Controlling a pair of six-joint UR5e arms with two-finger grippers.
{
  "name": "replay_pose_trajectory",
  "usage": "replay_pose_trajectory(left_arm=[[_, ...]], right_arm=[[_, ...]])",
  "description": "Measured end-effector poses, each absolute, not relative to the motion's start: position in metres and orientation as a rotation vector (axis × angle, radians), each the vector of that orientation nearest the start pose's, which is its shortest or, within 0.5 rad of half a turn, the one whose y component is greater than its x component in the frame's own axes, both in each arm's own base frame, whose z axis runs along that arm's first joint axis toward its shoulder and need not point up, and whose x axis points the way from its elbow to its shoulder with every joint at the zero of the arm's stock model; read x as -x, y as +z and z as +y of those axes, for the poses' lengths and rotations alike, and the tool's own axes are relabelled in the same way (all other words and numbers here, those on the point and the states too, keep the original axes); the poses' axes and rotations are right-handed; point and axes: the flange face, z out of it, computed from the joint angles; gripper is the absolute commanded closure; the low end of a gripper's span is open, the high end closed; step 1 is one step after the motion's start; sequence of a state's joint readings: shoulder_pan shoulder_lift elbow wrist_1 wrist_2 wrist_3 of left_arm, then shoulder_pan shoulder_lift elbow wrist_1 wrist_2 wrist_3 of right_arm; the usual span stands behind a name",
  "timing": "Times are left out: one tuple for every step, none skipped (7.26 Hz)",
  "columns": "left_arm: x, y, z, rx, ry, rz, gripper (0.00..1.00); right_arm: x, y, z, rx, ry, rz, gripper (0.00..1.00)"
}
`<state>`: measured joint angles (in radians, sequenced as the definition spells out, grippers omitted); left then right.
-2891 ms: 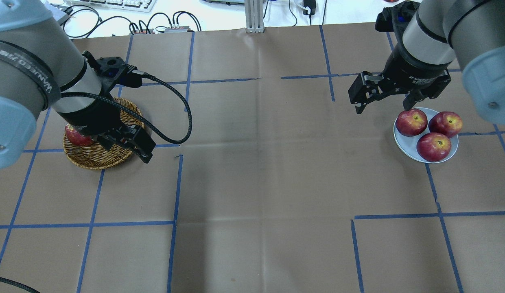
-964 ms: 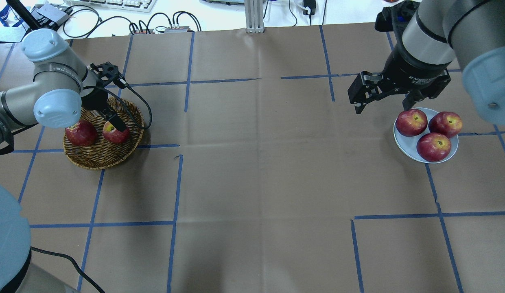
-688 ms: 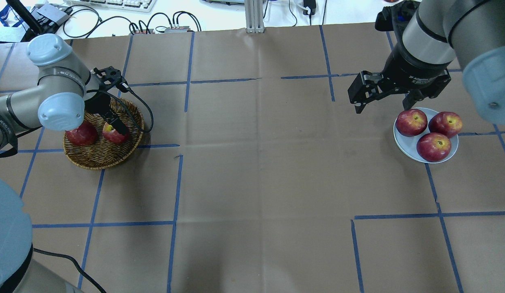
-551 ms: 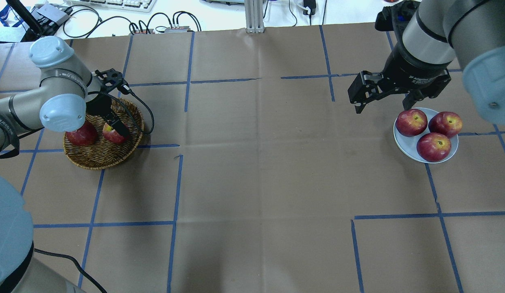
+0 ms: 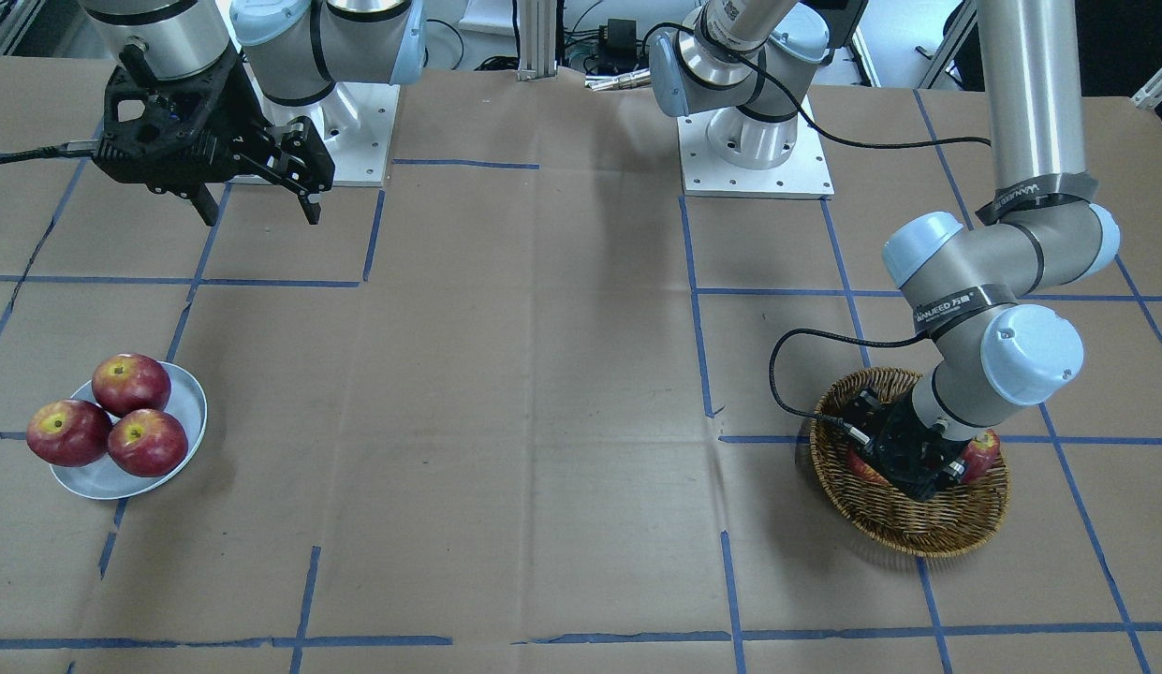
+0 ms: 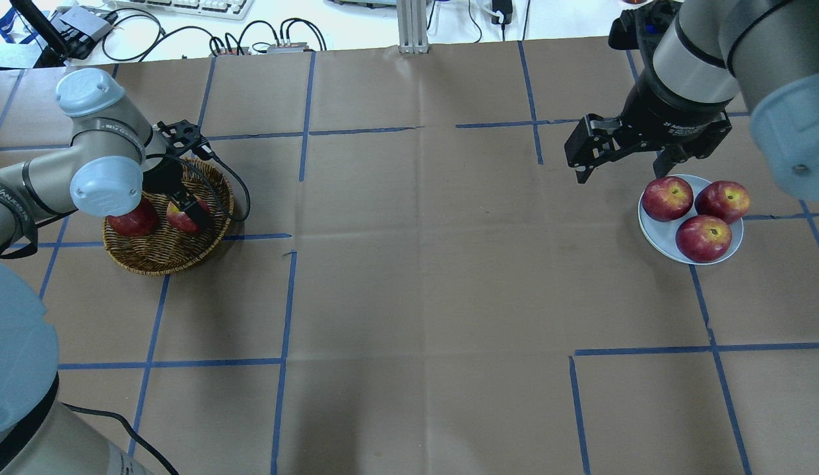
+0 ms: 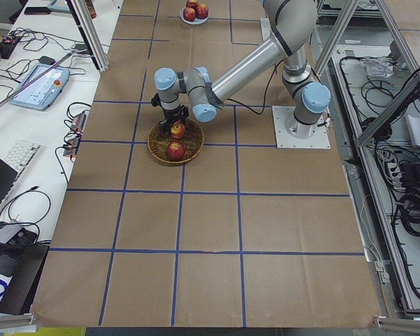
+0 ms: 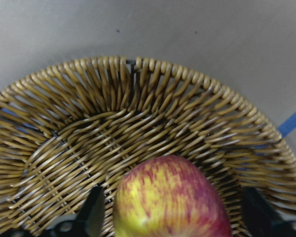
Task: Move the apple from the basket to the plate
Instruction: 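Close the left gripper on the yellow-red apple in the basket, then lift the apple with the left gripper and carry it toward the table center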
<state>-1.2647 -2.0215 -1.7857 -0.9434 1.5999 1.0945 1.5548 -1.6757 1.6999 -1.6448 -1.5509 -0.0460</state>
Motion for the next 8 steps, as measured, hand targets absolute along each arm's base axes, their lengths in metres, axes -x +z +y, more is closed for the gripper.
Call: replay_pose_trajectory(left_arm=[[-0.055,0.2,-0.603,-1.208,0.075,2.897,0.77],[-0.056,0.201,-0.604,-1.207,0.074,2.893,0.89],[-0.056,0.202,-0.605,-1.198,0.074,2.893,0.99],[-0.056,0.204,-0.605,-1.184,0.072,2.895,0.99],[-0.056,0.209,-0.605,-1.167,0.064,2.895,1.0],[-0.054,0.22,-0.606,-1.136,0.046,2.895,1.0],[-0.05,0.236,-0.606,-1.073,0.023,2.908,1.0],[-0.04,0.255,-0.604,-0.965,-0.001,2.94,1.0]], right_arm=[[-0.128,0.481,-0.454,0.048,-0.079,3.122,0.0],[-0.128,0.481,-0.454,0.047,-0.078,3.122,0.0],[-0.128,0.481,-0.454,0.047,-0.078,3.122,0.0],[-0.128,0.481,-0.454,0.048,-0.078,3.122,0.0],[-0.128,0.481,-0.454,0.048,-0.078,3.122,0.0],[-0.128,0.481,-0.454,0.047,-0.078,3.122,0.0],[-0.128,0.481,-0.454,0.047,-0.079,3.122,0.0],[-0.128,0.482,-0.454,0.048,-0.08,3.122,0.0]])
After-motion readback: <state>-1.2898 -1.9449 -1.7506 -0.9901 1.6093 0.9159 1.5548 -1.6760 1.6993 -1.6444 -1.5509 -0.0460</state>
